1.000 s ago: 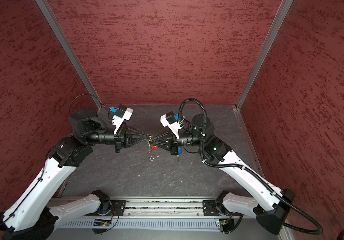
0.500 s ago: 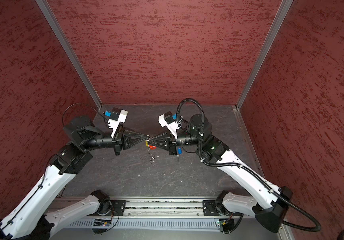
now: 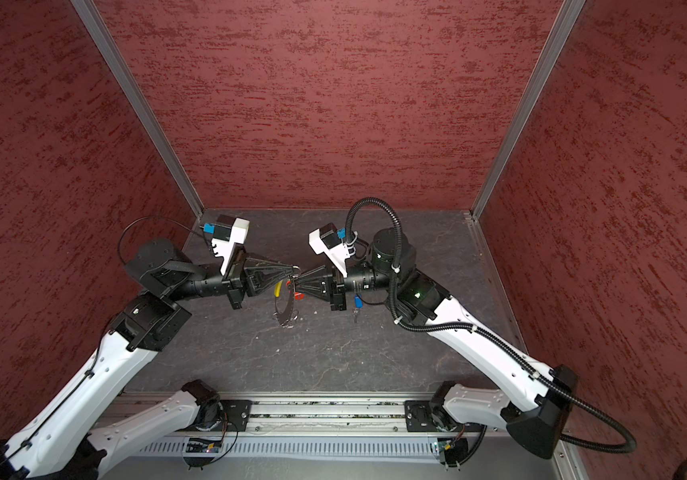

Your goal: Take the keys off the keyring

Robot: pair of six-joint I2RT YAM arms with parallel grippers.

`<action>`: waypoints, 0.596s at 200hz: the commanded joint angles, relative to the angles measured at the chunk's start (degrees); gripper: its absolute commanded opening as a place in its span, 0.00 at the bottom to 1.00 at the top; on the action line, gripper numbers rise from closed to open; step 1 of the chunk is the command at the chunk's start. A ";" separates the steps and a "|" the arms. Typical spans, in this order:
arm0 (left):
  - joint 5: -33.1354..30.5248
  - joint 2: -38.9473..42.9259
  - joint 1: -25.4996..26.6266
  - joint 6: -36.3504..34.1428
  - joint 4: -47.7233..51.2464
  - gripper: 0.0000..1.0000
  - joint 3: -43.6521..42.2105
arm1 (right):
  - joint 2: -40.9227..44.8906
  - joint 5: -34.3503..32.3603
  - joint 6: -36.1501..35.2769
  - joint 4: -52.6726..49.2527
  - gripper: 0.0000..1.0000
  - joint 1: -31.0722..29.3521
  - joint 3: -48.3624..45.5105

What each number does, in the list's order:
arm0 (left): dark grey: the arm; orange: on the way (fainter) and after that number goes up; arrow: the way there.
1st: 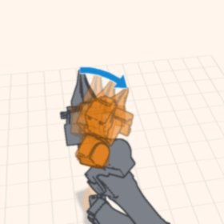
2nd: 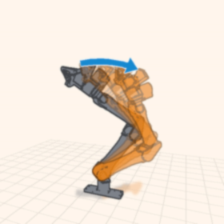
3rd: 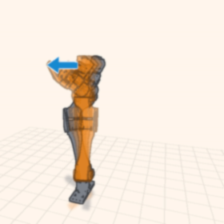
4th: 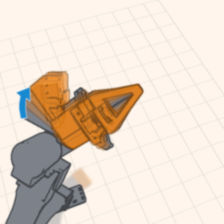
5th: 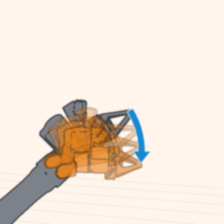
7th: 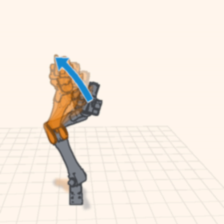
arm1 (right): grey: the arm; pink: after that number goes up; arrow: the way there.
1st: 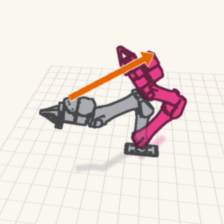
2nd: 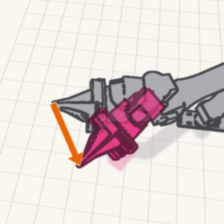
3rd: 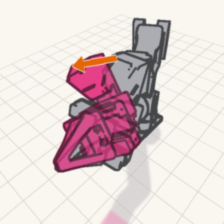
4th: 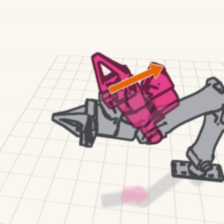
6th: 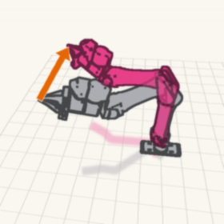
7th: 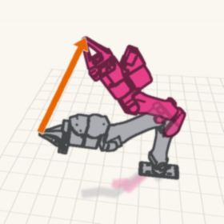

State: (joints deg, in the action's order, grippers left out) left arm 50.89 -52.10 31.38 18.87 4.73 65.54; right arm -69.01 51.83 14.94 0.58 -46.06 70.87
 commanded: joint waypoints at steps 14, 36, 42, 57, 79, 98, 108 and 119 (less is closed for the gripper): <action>-0.92 1.28 -0.22 1.57 -6.05 0.00 -2.73 | 0.94 -2.77 4.87 13.15 0.00 -0.78 -1.73; -2.94 2.05 0.15 3.03 -11.00 0.00 -5.63 | 1.34 -5.72 10.17 23.17 0.00 -0.78 -4.98; -3.69 2.47 0.33 3.39 -12.52 0.00 -6.61 | 1.32 -5.79 11.23 25.13 0.00 -0.78 -5.53; -5.44 3.20 0.44 4.42 -16.41 0.00 -8.70 | 0.38 -5.89 13.40 28.77 0.00 -0.78 -5.97; -7.59 3.84 0.69 7.41 -24.58 0.00 -12.11 | -0.58 -6.13 15.44 32.87 0.00 -0.86 -6.54; -9.70 4.01 1.94 8.24 -30.24 0.00 -14.51 | -1.58 -6.21 16.91 35.59 0.00 -0.94 -6.38; -10.11 3.65 2.59 8.36 -31.55 0.00 -15.04 | -2.26 -6.04 17.56 36.46 0.00 -0.96 -6.03; -10.45 3.15 3.22 8.93 -34.16 0.00 -15.50 | -2.82 -5.80 17.99 37.15 0.00 -1.03 -5.61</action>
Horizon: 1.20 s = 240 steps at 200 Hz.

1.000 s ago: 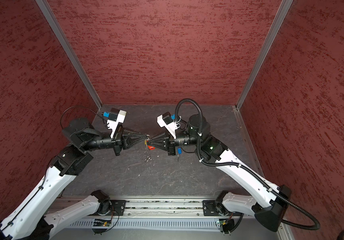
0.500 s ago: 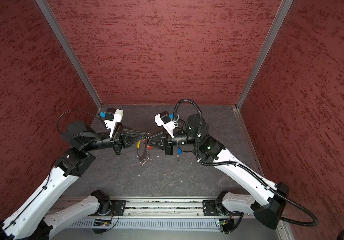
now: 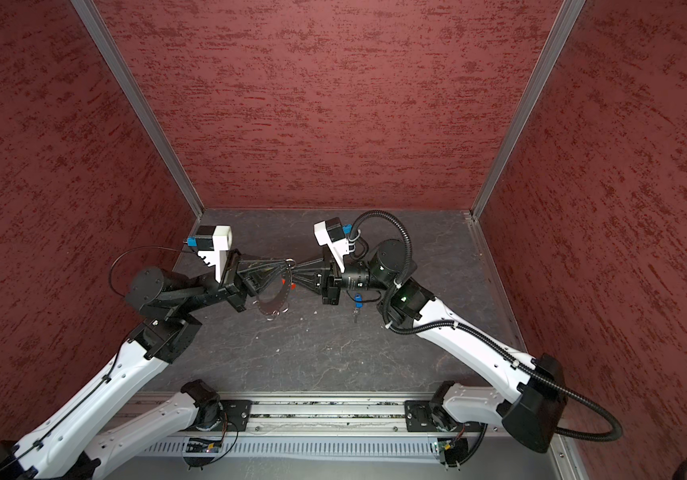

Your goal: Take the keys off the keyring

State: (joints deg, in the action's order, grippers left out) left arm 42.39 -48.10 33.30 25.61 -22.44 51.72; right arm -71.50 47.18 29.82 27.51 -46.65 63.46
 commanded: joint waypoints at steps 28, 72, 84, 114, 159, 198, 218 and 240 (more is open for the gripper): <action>-2.87 -1.10 1.68 3.99 -10.59 0.00 -3.59 | -0.97 -0.89 5.18 13.44 0.00 -0.54 1.78; -4.13 -0.79 1.68 3.57 -9.61 0.00 -4.01 | -2.59 3.67 8.23 15.73 0.00 -0.59 2.55; -4.52 -0.52 1.58 3.16 -9.47 0.00 -4.21 | -2.48 4.41 8.53 15.94 0.00 -0.62 2.54; -4.65 -0.31 1.33 3.15 -9.14 0.00 -3.96 | -3.25 6.76 9.24 14.63 0.00 -0.63 3.59; -5.16 2.48 0.21 0.62 -1.46 0.00 -1.95 | 0.91 0.58 -0.76 0.14 0.00 -0.62 3.12; -5.50 4.21 -0.34 -0.25 1.07 0.00 -1.26 | 2.41 -2.96 -5.28 -7.76 0.00 -0.62 4.07; -5.21 4.41 -0.43 -1.17 3.16 0.00 -0.16 | 3.02 -5.30 -7.82 -12.51 0.00 -0.55 4.77; -5.17 5.00 -0.43 -1.95 4.94 0.00 0.48 | 4.32 -7.37 -10.58 -16.85 0.00 -0.56 5.27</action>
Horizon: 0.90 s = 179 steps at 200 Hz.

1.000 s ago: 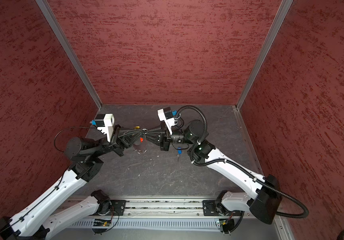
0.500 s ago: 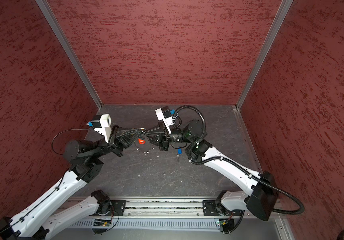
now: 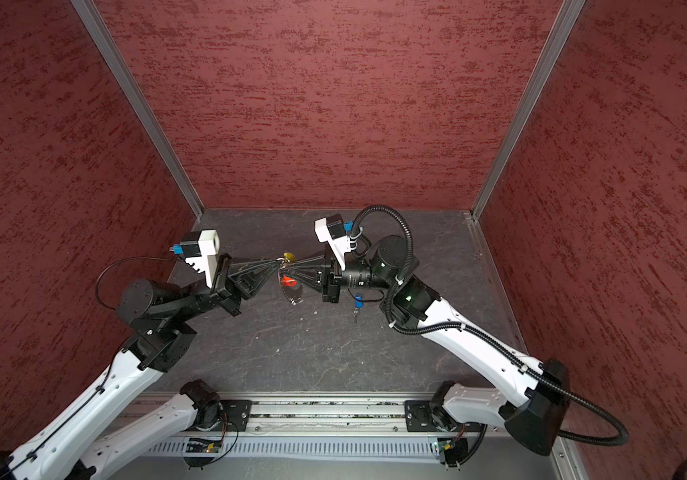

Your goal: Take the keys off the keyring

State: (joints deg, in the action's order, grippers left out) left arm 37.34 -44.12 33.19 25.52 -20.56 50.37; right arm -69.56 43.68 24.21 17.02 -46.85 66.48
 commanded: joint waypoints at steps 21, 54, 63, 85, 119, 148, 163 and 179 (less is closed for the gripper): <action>0.27 1.01 -0.33 -2.20 4.22 0.00 2.32 | 3.15 -5.14 -6.76 -9.33 0.00 -0.36 2.73; 0.45 1.03 -0.43 -3.05 6.74 0.00 3.37 | 3.37 -5.93 -8.36 -13.58 0.00 -0.36 3.48; 0.45 1.18 -0.43 -3.15 6.93 0.00 3.33 | 3.77 -6.18 -8.56 -14.09 0.00 -0.40 3.28; 0.36 1.35 -0.57 -3.54 7.96 0.00 3.65 | 4.73 -7.09 -9.14 -15.18 0.00 -0.35 2.95; -0.31 1.95 -0.60 -5.10 11.51 0.00 4.56 | 6.40 -12.09 -10.41 -19.79 0.00 -0.28 2.50; -1.38 2.65 -0.58 -6.67 15.16 0.00 5.22 | 5.87 -15.22 -8.11 -21.30 0.00 2.74 -1.72; -1.66 3.03 -0.61 -7.04 15.92 0.00 5.00 | 4.82 -14.45 -4.80 -19.62 0.00 5.42 -5.44; -2.10 3.29 -0.63 -7.45 16.93 0.00 4.78 | 2.45 -14.63 -1.94 -18.22 0.00 6.68 -9.87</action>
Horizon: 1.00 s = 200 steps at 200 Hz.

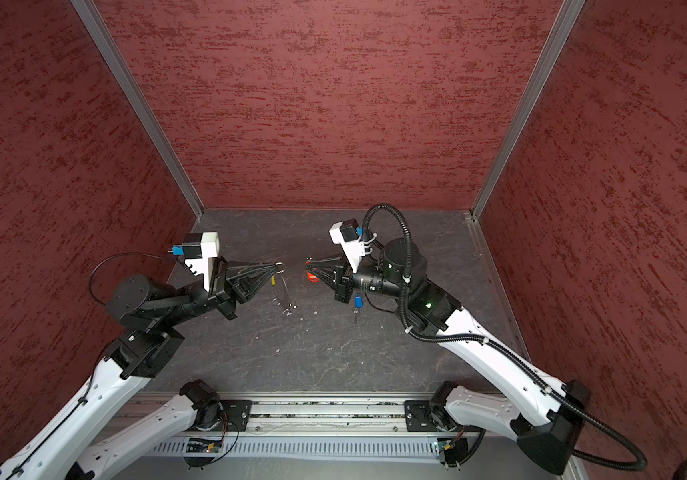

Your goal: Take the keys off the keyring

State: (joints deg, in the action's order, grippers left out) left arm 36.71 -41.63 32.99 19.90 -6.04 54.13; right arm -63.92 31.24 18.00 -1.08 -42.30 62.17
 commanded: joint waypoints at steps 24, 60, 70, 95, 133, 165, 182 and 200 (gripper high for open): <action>-2.18 1.21 -0.41 -1.97 2.62 0.00 0.07 | -9.59 -3.37 5.73 0.86 0.00 2.25 -10.48; -3.63 1.66 -0.46 -1.82 2.66 0.00 -1.66 | -21.27 -9.63 6.79 1.22 0.00 2.14 -13.72; -4.05 1.78 -0.41 -1.63 2.58 0.00 -2.24 | -23.44 -10.98 7.17 2.65 0.00 2.14 -14.78; -5.06 2.15 -0.47 -1.14 2.74 0.00 -3.50 | -27.95 -14.86 7.15 3.94 0.00 2.14 -15.31; -5.64 2.42 -0.49 -0.27 2.62 0.00 -4.80 | -32.61 -19.12 7.14 3.98 0.02 2.14 -15.02; -5.77 2.52 -0.57 0.23 2.44 0.00 -5.51 | -33.03 -20.39 7.40 4.16 0.18 2.14 -15.30; -5.71 2.52 -0.56 0.23 2.62 0.00 -5.45 | -32.27 -21.08 7.40 4.08 0.32 2.14 -15.33; -5.86 2.60 -0.57 0.23 2.79 0.00 -5.39 | -30.10 -21.98 7.54 4.23 0.43 2.14 -15.59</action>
State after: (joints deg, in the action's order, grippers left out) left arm 31.40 -39.72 32.73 19.73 -2.90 48.84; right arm -97.10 12.23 25.21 1.23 -40.03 46.52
